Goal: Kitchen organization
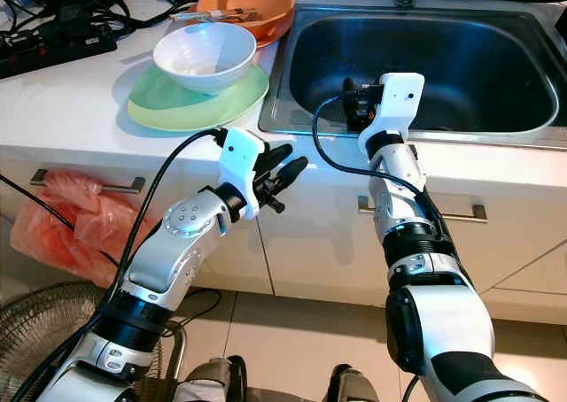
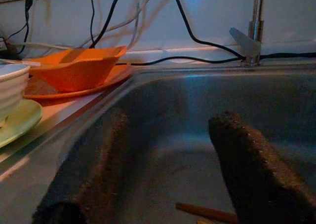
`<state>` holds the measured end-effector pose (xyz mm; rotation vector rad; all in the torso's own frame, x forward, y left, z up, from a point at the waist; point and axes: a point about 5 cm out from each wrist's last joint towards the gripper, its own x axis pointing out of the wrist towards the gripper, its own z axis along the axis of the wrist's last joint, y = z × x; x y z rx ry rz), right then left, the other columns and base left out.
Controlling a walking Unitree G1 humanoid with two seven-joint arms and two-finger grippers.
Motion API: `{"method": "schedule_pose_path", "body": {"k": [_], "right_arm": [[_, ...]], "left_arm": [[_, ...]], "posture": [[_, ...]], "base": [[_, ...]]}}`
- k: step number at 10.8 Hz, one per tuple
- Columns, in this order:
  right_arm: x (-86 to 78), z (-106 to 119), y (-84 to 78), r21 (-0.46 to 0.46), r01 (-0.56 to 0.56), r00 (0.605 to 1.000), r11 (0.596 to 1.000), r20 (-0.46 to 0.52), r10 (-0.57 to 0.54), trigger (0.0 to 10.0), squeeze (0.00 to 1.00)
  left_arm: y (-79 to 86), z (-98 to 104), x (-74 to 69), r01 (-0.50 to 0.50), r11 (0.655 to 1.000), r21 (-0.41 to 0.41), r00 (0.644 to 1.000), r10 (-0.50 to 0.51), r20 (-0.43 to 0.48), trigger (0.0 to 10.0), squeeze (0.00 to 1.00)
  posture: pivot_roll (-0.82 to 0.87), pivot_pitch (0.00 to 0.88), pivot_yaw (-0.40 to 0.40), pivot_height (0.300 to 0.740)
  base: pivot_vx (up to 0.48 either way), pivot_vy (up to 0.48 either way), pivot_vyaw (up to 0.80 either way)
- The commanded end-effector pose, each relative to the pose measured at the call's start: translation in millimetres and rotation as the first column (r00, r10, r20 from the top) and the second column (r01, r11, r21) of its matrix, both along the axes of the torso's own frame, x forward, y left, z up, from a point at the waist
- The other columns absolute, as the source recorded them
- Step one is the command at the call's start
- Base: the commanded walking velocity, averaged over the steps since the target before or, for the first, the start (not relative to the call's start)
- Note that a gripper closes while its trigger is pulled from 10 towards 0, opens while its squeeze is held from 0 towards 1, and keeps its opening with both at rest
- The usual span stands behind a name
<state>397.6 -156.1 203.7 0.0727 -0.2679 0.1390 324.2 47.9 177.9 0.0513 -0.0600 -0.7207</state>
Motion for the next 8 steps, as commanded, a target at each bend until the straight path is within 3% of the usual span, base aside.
{"method": "schedule_pose_path", "body": {"k": [1, 8], "right_arm": [[1.5, 7.3, 3.4, -0.009, -0.009, 1.000, 1.000, 0.025, 0.010, 10.0, 1.00], [1.8, 7.1, 3.5, -0.009, -0.010, 1.000, 1.000, 0.026, 0.010, 10.0, 1.00]], "left_arm": [[-1.3, 2.7, -2.4, 0.011, 1.000, 0.008, 1.000, -0.011, 0.013, 10.0, 0.00], [-1.3, 2.6, -2.5, 0.011, 1.000, 0.009, 1.000, -0.011, 0.012, 10.0, 0.00]], "posture": [[0.15, 0.138, 0.039, 0.740], [0.15, 0.139, 0.039, 0.740]], "base": [[0.000, 0.000, 0.00], [0.000, 0.000, 0.00]]}}
